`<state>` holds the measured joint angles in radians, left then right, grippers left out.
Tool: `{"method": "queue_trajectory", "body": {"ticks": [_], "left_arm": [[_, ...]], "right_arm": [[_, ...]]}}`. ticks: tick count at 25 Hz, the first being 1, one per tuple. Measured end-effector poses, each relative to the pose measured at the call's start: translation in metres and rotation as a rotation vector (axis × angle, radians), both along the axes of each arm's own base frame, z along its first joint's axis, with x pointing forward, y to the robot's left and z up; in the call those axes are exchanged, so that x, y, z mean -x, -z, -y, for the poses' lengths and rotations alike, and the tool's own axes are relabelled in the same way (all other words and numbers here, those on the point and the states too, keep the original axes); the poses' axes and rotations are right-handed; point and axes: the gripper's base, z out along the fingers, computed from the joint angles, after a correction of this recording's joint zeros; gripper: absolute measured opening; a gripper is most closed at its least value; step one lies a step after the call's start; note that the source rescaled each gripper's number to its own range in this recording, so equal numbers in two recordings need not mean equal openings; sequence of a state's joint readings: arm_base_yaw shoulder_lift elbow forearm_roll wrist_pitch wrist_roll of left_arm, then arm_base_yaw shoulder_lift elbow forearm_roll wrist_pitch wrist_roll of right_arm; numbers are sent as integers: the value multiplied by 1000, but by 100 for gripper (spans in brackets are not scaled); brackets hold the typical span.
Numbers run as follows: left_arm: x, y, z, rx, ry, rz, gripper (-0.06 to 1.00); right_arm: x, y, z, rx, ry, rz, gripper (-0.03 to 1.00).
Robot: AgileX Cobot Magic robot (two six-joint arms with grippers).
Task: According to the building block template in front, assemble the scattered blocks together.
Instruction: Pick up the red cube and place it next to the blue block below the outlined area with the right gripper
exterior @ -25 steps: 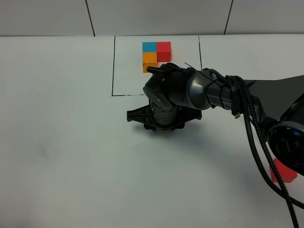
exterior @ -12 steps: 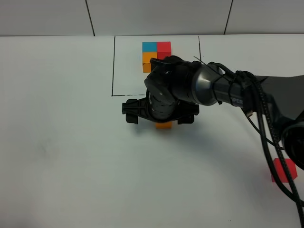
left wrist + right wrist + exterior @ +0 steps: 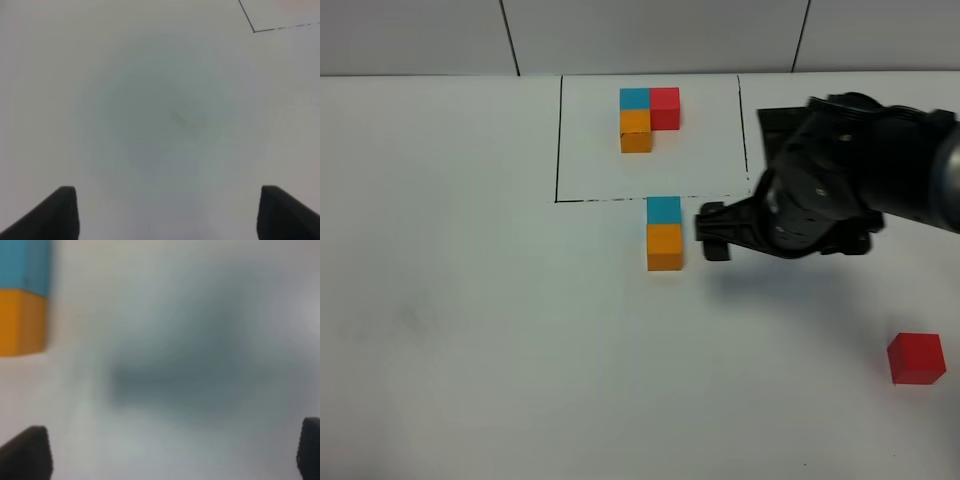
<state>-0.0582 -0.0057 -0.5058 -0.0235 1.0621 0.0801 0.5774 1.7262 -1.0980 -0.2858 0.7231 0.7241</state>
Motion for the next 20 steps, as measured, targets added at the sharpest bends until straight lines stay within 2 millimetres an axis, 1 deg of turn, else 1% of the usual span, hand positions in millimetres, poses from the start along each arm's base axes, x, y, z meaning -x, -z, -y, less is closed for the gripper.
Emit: {"method": "queue_trajectory", "body": {"ticks": [3,4,7,10,13,17,20], "left_arm": [[0,0,0,0,0,0,66],[0,0,0,0,0,0,66],[0,0,0,0,0,0,66],[0,0,0,0,0,0,66],[0,0,0,0,0,0,66],[0,0,0,0,0,0,66],[0,0,0,0,0,0,66]], "right_arm": [[22,-2,39,14,53,-15,100],[30,1,51,23,74,-29,100],[53,1,76,22,116,-46,100],[68,2,90,5,139,-74,100],[77,5,100,4,134,-117,100],[81,12,111,2,121,-158,100],[79,14,117,-1,110,-149,100]]}}
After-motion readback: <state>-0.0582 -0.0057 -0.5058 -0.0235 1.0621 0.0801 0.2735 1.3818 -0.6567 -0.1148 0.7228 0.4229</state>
